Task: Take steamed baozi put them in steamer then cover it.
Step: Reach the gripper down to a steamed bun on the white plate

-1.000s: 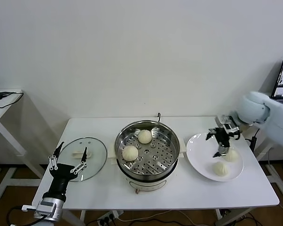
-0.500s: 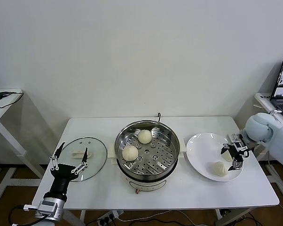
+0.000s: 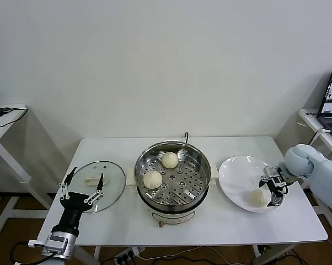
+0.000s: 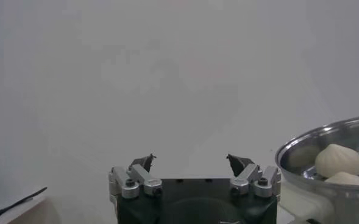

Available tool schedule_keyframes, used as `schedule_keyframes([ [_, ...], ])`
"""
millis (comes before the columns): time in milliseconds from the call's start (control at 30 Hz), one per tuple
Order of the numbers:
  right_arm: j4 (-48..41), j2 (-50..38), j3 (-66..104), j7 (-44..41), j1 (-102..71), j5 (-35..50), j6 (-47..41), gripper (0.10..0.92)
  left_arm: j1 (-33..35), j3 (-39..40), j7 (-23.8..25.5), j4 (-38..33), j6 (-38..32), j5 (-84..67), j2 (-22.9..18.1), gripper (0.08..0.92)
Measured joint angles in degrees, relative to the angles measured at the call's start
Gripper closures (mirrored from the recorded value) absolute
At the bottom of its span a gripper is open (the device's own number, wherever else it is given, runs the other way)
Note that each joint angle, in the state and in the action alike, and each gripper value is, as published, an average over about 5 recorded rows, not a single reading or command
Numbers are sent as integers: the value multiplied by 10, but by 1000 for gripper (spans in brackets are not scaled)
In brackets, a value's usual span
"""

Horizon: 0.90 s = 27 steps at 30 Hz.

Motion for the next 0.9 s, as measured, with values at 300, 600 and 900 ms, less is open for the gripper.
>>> schedule_keyframes([
  [300, -6, 10, 14, 2, -14, -9, 1, 207, -2, -1, 1, 2, 0, 0, 0, 177],
  [600, -9, 13, 21, 3, -20, -13, 3, 335, -2, -1, 0, 4, -1, 1, -1, 177],
  [900, -3, 10, 32, -1, -25, -11, 3, 361, -2, 0, 0, 3, -1, 1, -2, 177],
])
